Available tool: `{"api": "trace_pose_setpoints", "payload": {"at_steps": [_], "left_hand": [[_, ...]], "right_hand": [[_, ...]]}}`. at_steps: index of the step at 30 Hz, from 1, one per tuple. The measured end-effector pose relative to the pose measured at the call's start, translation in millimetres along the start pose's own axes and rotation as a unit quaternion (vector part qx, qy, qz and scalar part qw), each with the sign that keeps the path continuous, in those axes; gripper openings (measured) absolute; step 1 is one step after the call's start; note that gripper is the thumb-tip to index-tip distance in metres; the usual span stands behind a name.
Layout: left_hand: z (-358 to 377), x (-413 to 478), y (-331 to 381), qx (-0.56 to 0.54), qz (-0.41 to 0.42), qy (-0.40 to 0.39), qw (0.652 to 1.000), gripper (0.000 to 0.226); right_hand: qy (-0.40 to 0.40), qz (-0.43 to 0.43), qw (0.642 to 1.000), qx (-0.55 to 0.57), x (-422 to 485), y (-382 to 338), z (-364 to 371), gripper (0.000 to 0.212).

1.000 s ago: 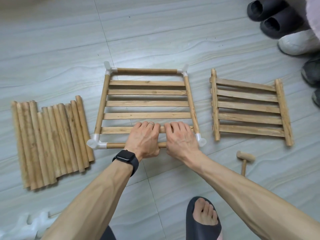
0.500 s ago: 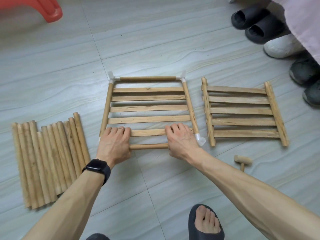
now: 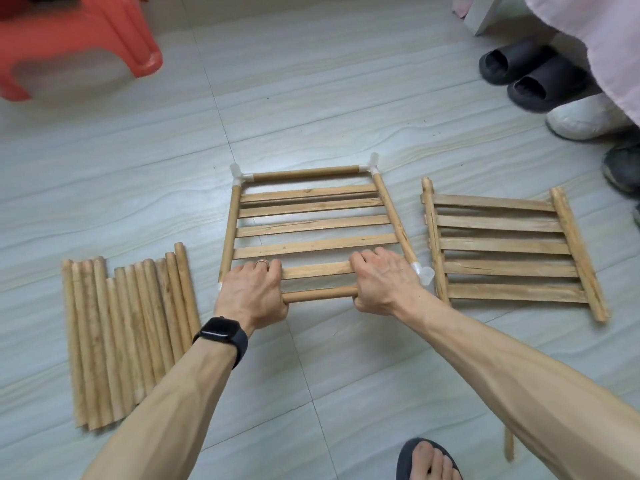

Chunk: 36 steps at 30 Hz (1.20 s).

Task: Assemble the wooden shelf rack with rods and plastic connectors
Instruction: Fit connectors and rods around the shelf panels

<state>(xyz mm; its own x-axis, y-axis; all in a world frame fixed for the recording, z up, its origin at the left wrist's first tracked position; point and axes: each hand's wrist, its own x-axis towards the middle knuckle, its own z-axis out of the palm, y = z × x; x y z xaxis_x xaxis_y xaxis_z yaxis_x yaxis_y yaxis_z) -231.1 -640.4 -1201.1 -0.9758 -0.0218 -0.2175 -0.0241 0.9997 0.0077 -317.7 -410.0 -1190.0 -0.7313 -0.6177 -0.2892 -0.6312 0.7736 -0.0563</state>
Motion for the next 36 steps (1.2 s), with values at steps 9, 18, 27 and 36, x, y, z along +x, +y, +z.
{"api": "trace_pose_setpoints", "payload": {"at_steps": [9,18,27,36], "left_hand": [[6.8,-5.6,9.1,0.018,-0.017,-0.013,1.0,0.025],[5.9,-19.5,-7.1,0.119,-0.015,-0.071,0.99,0.028],[10.0,-28.6,8.7,0.135,0.012,-0.059,0.989,0.02],[8.5,-22.6,12.3,0.142,0.006,-0.043,0.989,0.023]], "right_hand": [[-0.014,0.005,1.0,-0.007,-2.2,2.9,9.8,0.035],[0.012,0.024,0.999,-0.017,-14.4,-6.9,32.1,0.043],[0.012,-0.037,0.999,0.007,-4.3,-59.1,35.9,0.047],[0.034,-0.042,0.999,-0.001,10.1,-56.4,30.1,0.023]]}}
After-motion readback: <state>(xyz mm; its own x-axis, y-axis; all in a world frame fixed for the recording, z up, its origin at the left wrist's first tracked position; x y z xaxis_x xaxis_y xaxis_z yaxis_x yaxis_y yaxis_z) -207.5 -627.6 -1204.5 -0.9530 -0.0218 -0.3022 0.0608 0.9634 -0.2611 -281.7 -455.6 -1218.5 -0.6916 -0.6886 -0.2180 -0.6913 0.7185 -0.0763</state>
